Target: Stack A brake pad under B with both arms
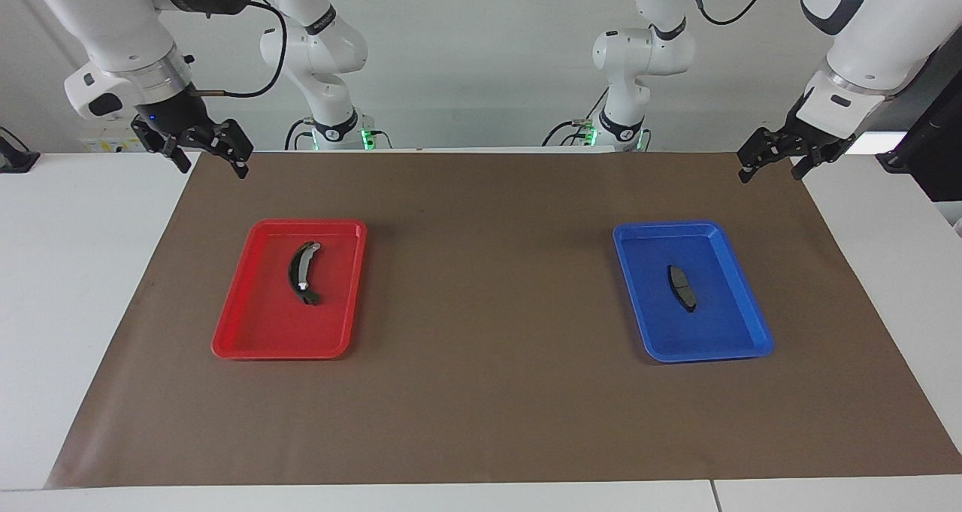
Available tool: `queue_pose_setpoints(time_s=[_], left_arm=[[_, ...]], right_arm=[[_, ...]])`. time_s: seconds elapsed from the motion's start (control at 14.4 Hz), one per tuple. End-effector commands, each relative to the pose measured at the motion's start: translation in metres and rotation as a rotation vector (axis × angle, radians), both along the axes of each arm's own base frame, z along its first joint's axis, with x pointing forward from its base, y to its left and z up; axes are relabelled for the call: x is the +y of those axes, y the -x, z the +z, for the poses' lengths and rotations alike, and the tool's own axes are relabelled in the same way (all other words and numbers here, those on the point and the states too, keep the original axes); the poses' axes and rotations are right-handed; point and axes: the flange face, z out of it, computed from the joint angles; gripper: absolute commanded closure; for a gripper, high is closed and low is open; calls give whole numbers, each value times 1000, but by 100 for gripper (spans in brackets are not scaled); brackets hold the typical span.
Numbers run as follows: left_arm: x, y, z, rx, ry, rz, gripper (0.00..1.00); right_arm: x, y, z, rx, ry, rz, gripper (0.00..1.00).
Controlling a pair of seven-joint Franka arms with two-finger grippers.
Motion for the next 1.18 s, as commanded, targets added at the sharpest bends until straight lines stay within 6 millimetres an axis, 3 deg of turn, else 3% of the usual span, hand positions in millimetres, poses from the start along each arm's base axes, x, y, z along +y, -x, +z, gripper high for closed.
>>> queue_pose_setpoints(time_s=[0.0,0.28,1.11], left_arm=[[3,3,0,9,5,-2,1],[2,3,0,9,7,-2,1],[3,3,0,9,5,-2,1]], right_arm=[[-4,5,-1,-8,3,11,0],[-2,10,-23,-63,4,21,0],[-3,15,-25,-41,2,18,0]])
